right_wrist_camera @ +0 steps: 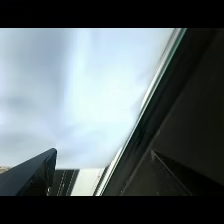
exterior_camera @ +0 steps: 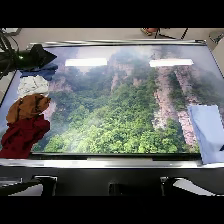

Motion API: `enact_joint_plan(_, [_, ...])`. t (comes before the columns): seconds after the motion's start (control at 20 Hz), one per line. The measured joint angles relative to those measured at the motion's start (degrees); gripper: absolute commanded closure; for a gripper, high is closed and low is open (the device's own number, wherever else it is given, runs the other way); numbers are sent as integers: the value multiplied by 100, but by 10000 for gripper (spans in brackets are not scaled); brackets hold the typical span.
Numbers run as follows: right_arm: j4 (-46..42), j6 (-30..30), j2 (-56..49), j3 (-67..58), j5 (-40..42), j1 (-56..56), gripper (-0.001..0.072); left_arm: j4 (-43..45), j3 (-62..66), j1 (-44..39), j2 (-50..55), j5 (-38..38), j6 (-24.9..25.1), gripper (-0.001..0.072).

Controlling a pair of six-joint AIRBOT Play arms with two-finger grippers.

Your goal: Fold the clothes and pants, and hang the long-sleeved shirts on hangers.

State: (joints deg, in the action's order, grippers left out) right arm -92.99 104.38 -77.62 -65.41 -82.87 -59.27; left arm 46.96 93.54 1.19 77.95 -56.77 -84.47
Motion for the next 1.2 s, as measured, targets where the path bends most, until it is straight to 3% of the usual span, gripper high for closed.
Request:
enact_joint_plan(0.15, [400,-192,149,-1333,199,57,10,-2,127,-37,2,59,31,691])
enact_joint_plan(0.25, [743,-402,195,-2468,776,345,12,442,365,-94,11,133,46,691])
enact_joint_plan(0.35, [975,-621,219,-3418,1342,925,21,1593,595,-221,44,129,-232,688])
enact_joint_plan(0.4, [1049,-695,223,-3748,1504,1309,21,2363,671,-291,74,48,-522,652])
enact_joint_plan(0.45, [1099,-732,205,-3958,1521,1683,22,3012,713,-339,116,-98,-798,420])
enact_joint_plan(0.5, [1130,-730,133,-4103,1386,2085,21,3530,730,-372,181,-323,-1056,8])
enact_joint_plan(0.6, [1224,-693,-131,-4172,730,2743,23,4026,649,-411,350,-1005,-1362,0])
enact_joint_plan(0.75, [1508,-780,-538,-3812,-407,3543,27,4157,28,-474,439,-1897,-1362,0])
enact_joint_plan(1.2, [1322,-927,-785,-2986,-1108,4557,28,4118,-1196,-608,258,-1982,-1412,0])
